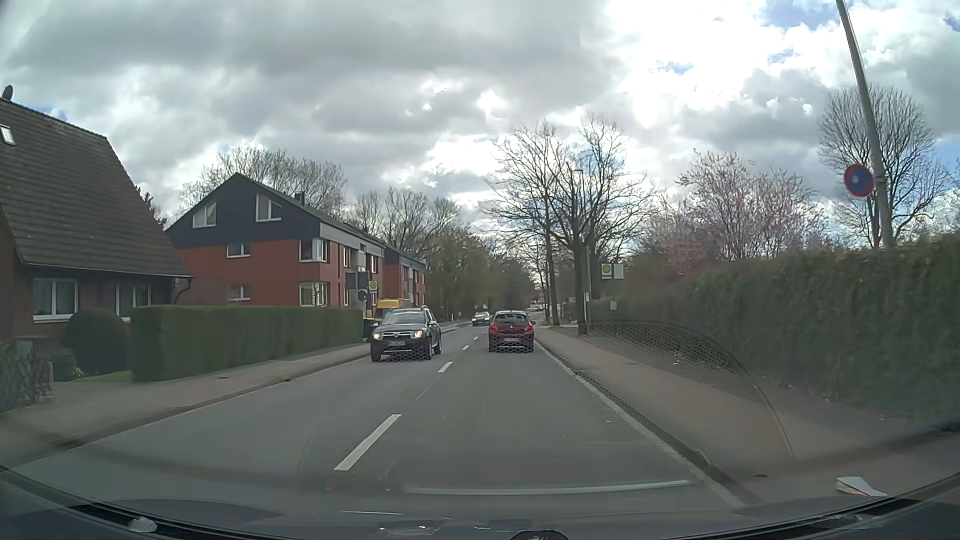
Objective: Follow the waypoints while adhering to traffic rules and regulations
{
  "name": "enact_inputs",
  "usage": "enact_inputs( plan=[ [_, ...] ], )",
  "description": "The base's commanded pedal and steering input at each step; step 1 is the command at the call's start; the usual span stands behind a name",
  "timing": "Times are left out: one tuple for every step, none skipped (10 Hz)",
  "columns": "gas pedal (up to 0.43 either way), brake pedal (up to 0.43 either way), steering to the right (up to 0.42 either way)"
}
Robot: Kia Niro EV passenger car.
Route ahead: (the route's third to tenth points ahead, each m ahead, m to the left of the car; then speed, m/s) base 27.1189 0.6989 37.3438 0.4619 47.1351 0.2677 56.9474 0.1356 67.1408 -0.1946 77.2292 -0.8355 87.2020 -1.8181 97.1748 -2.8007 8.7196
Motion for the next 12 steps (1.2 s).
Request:
enact_inputs(
  plan=[
    [0.189, 0.0, 0.015],
    [0.189, 0.0, 0.014],
    [0.209, 0.0, 0.01],
    [0.209, 0.0, 0.007],
    [0.209, 0.0, 0.002],
    [0.209, 0.0, 0.0],
    [0.209, 0.0, -0.003],
    [0.197, 0.0, -0.004],
    [0.197, 0.0, -0.004],
    [0.197, 0.0, -0.004],
    [0.197, 0.0, -0.004],
    [0.197, 0.0, -0.004]
  ],
)
